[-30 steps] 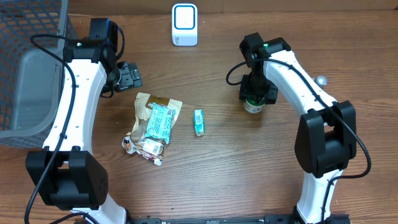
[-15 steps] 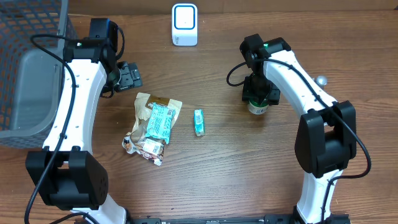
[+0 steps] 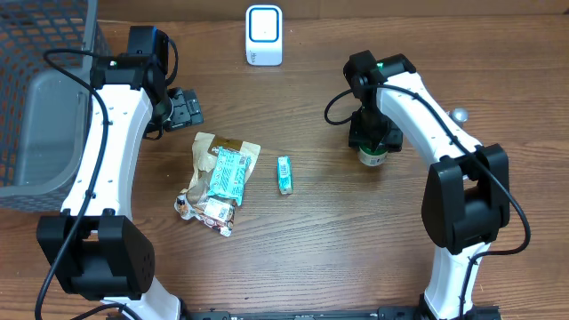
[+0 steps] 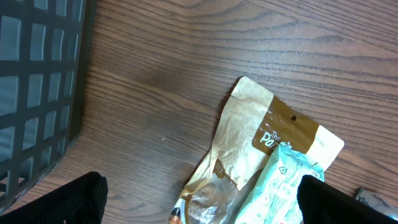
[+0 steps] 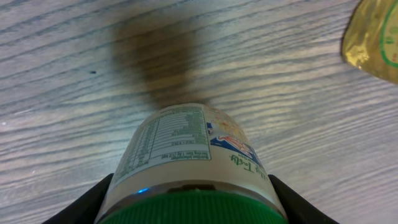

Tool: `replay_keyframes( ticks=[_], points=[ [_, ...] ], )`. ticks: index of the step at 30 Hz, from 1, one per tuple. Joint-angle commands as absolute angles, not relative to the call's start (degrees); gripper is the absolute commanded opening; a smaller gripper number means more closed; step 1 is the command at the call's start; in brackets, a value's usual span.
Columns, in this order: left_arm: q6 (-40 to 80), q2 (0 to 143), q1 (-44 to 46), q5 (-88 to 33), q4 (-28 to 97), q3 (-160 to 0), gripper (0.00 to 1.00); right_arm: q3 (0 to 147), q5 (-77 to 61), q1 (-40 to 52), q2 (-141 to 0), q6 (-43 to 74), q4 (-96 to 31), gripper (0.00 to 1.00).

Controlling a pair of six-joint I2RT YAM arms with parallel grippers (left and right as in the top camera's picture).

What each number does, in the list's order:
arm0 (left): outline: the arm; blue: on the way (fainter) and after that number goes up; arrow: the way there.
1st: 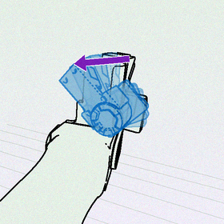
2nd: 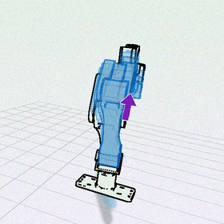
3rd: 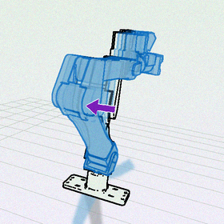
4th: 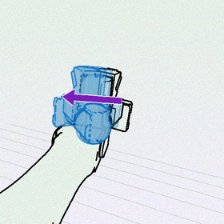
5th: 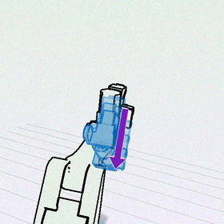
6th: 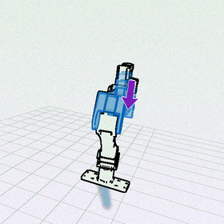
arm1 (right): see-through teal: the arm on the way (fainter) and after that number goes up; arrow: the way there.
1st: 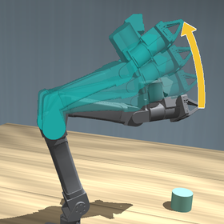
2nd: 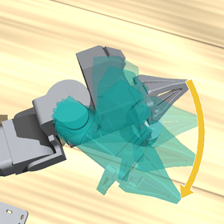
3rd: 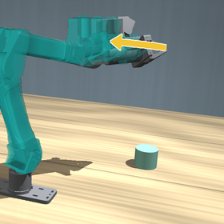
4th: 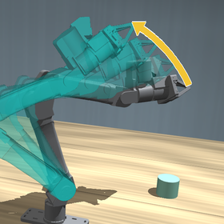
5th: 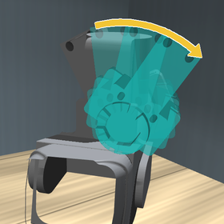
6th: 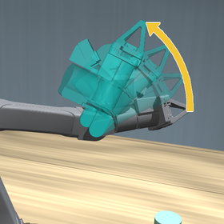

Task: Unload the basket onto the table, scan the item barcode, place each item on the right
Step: 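Bring the jar back down and lower it upright at the right, then release the jar and raise the right gripper off it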

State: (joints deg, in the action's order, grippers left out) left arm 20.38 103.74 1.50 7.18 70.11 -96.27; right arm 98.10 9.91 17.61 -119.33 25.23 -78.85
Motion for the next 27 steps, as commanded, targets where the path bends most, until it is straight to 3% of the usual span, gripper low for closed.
replay_keyframes(
  ticks=[1,14,15,18,19,21,27],
  points=[
    [19.7,103.8,1.9,7.9,70.1,-97.2,0.99,95.6,11.1,16.5,-118.7,25.5,-77.2,0.52],
    [19.7,103.8,1.9,7.9,70.1,-97.2,1.0,90.1,10.3,12.4,-118.7,25.5,-74.0,0.54],
    [19.7,103.8,1.9,7.9,70.1,-97.2,0.99,90.1,10.3,12.4,-118.7,25.5,-73.9,0.57],
    [19.7,103.8,1.9,7.9,70.1,-97.2,1.0,90.1,10.3,12.4,-118.7,25.5,-73.7,0.86],
    [19.7,103.8,1.9,7.9,70.1,-97.2,1.0,90.1,10.3,12.4,-118.7,25.5,-73.7,0.89],
    [19.7,103.8,1.9,7.9,70.1,-97.2,1.0,90.1,10.3,12.4,-118.7,25.5,-73.7,0.94],
    [19.7,103.8,1.9,7.9,70.1,-97.2,1.0,90.1,10.4,12.4,-118.7,25.5,-72.6,0.94]
  ],
)
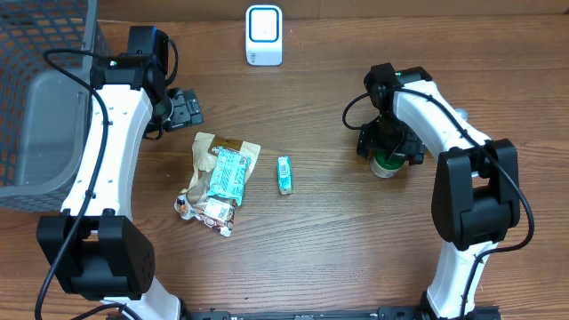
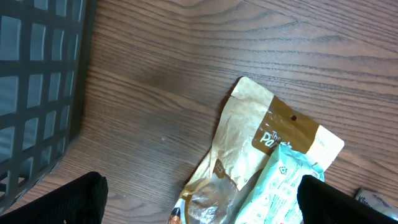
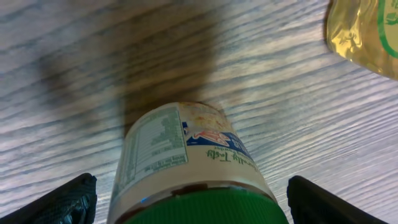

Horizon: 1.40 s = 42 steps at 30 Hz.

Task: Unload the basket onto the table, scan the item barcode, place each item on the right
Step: 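Release the jar and raise the right gripper off it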

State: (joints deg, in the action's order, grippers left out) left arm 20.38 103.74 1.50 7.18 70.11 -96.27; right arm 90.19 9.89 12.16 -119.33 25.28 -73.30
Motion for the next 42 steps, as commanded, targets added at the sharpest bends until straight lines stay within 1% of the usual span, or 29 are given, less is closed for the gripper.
replay_keyframes(
  ticks=[1,5,9,11,14,18,21,23,25,27,29,30,31,32,33,38,42],
  points=[
    [19.7,103.8,1.9,7.9,70.1,-97.2,1.0,90.1,10.5,12.4,-118.7,25.4,-72.1,0.94],
    [19.7,103.8,1.9,7.9,70.1,-97.2,1.0,90.1,10.6,12.4,-118.7,25.0,-68.8,0.96],
    [19.7,103.8,1.9,7.9,70.1,-97.2,1.0,90.7,11.8,12.1,-118.7,20.8,-65.5,0.97],
    [19.7,103.8,1.9,7.9,70.1,-97.2,1.0,91.2,12.7,12.1,-118.7,18.3,-63.7,1.0],
    [19.7,103.8,1.9,7.9,70.0,-97.2,1.0,92.2,12.6,12.1,-118.7,15.2,-62.2,1.0],
    [19.7,103.8,1.9,7.9,70.0,-97.2,1.0,93.8,12.6,12.1,-118.7,14.7,-61.8,1.0],
    [19.7,103.8,1.9,7.9,70.1,-97.2,1.0,94.6,10.6,12.1,-118.6,14.7,-62.0,1.0],
    [19.7,103.8,1.9,7.9,70.1,-97.2,1.0,94.7,6.1,12.2,-118.6,14.7,-61.8,0.98],
    [19.7,103.8,1.9,7.9,70.1,-97.2,1.0,94.7,0.7,12.3,-118.6,14.7,-61.7,0.94],
    [19.7,103.8,1.9,7.9,70.1,-97.2,1.0,94.6,-4.3,12.4,-118.6,14.7,-61.8,0.71],
    [19.7,103.8,1.9,7.9,70.1,-97.2,1.0,94.5,-7.2,12.5,-118.6,14.7,-61.8,0.43],
    [19.7,103.8,1.9,7.9,70.1,-97.2,1.0,94.4,-8.1,12.6,-118.6,14.7,-61.9,0.31],
    [19.7,103.8,1.9,7.9,70.1,-97.2,1.0,94.4,-8.6,12.8,-118.6,14.8,-62.3,0.15],
    [19.7,103.8,1.9,7.9,70.1,-97.2,1.0,94.3,-8.7,13.0,-118.6,15.0,-63.0,0.08],
    [19.7,103.8,1.9,7.9,70.1,-97.2,1.0,94.2,-8.7,13.2,-118.6,14.9,-63.6,0.07],
    [19.7,103.8,1.9,7.9,70.1,-97.2,1.0,93.8,-8.6,14.0,-118.7,14.9,-64.9,0.07],
    [19.7,103.8,1.9,7.9,70.1,-97.2,1.0,93.8,-8.4,14.2,-118.7,14.9,-69.7,0.07]
  ],
)
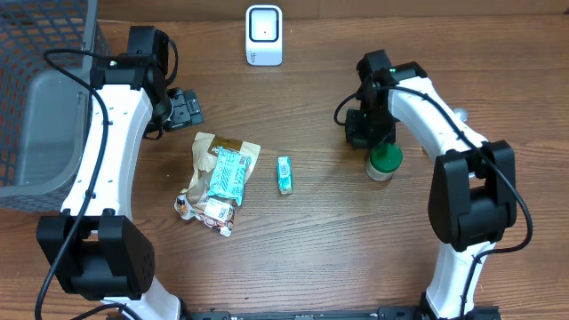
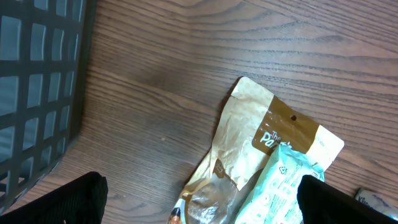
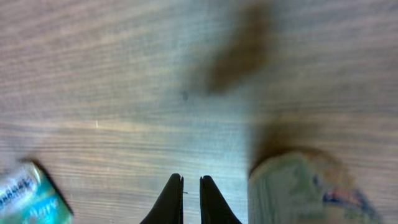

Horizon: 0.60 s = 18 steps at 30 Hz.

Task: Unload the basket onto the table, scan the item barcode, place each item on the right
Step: 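Release the jar and raise the right gripper off it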

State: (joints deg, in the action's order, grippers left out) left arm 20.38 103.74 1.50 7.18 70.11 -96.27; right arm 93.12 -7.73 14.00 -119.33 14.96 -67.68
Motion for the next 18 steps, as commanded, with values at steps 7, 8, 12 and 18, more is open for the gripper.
replay_keyframes(
  ticks=[7,8,12,18],
  points=[
    [19.7,103.8,1.9,7.9,70.1,-97.2,1.0,93.7,1.4,14.2,-118.7,17.7,-75.2,0.08],
    [19.7,103.8,1.9,7.9,70.1,-97.2,1.0,93.7,3.2,14.2,-118.7,18.4,-75.5,0.08],
    [19.7,103.8,1.9,7.9,70.1,-97.2,1.0,93.7,9.9,14.0,-118.7,20.8,-76.8,0.1],
    [19.7,103.8,1.9,7.9,70.1,-97.2,1.0,93.7,10.6,13.8,-118.7,25.7,-75.8,0.15]
  ],
)
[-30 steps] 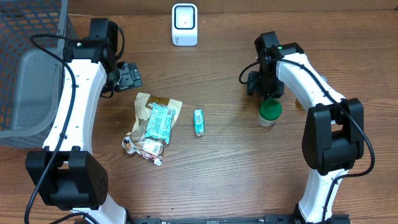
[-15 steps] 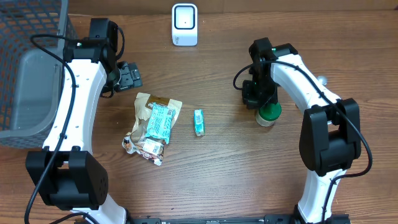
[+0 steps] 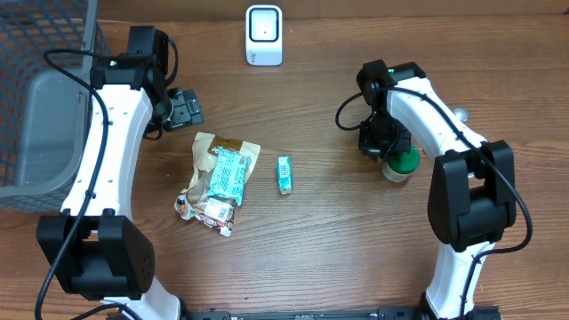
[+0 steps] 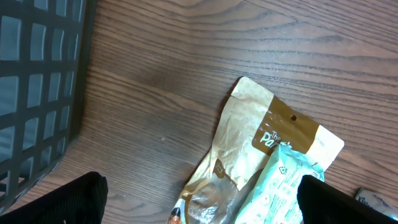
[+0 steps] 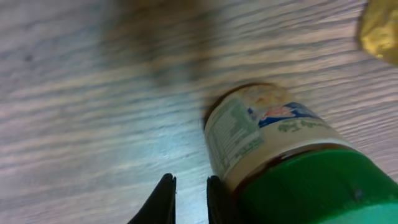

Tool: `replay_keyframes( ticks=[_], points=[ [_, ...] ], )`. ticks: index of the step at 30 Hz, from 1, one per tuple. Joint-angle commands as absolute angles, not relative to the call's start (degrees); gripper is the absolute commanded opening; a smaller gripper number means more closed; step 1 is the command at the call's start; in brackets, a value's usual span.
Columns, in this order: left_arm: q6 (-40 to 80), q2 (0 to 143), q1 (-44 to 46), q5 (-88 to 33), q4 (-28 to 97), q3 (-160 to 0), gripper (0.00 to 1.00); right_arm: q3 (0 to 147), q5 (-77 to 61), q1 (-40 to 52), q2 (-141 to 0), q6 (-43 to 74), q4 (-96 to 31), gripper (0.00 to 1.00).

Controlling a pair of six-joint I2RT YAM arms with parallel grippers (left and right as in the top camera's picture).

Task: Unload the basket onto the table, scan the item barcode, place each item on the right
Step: 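Release the jar and raise the right gripper off it, then move the open right gripper left over the Kleenex pack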

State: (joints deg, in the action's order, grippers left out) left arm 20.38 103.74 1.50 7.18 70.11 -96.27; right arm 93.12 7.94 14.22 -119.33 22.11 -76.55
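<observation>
A jar with a green lid (image 3: 400, 163) stands upright at the right of the table; the right wrist view shows its white label (image 5: 249, 130). My right gripper (image 3: 378, 142) is low beside the jar's left side. Its fingers stand close together with nothing between them (image 5: 189, 182), and the jar lies against the outside of one finger. The white scanner (image 3: 264, 36) stands at the far edge. My left gripper (image 3: 184, 108) hangs open above the brown bag (image 4: 249, 143), holding nothing.
A brown bag with a teal pouch on it (image 3: 220, 176) lies left of centre. A small teal packet (image 3: 284, 174) lies beside it. A dark wire basket (image 3: 36, 53) fills the far left corner. A gold foil item (image 5: 380, 34) lies past the jar.
My right gripper has moved right and nearer, from bare wood left of the jar to the jar's side. The jar stands slightly further right. The left arm has not moved.
First my right gripper was shut on the jar, upright on the table. Then it stood open around the jar, a little nearer and to the right. Later it was shut and empty beside the jar. Now it rests against the jar's side.
</observation>
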Motion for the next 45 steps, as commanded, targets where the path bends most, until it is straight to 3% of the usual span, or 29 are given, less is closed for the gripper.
replay_keyframes(
  ticks=[1,10,28,45],
  points=[
    [19.7,103.8,1.9,7.9,70.1,-97.2,1.0,93.7,9.8,13.9,-118.7,25.7,-75.3,0.16],
    [19.7,103.8,1.9,7.9,70.1,-97.2,1.0,93.7,-2.8,16.9,-118.7,25.7,-69.5,0.18],
    [19.7,103.8,1.9,7.9,70.1,-97.2,0.99,93.7,-4.0,28.9,-118.7,25.8,-58.9,0.31],
    [19.7,103.8,1.9,7.9,70.1,-97.2,1.0,93.7,-5.7,34.4,-118.7,25.7,-56.1,0.41]
  ],
)
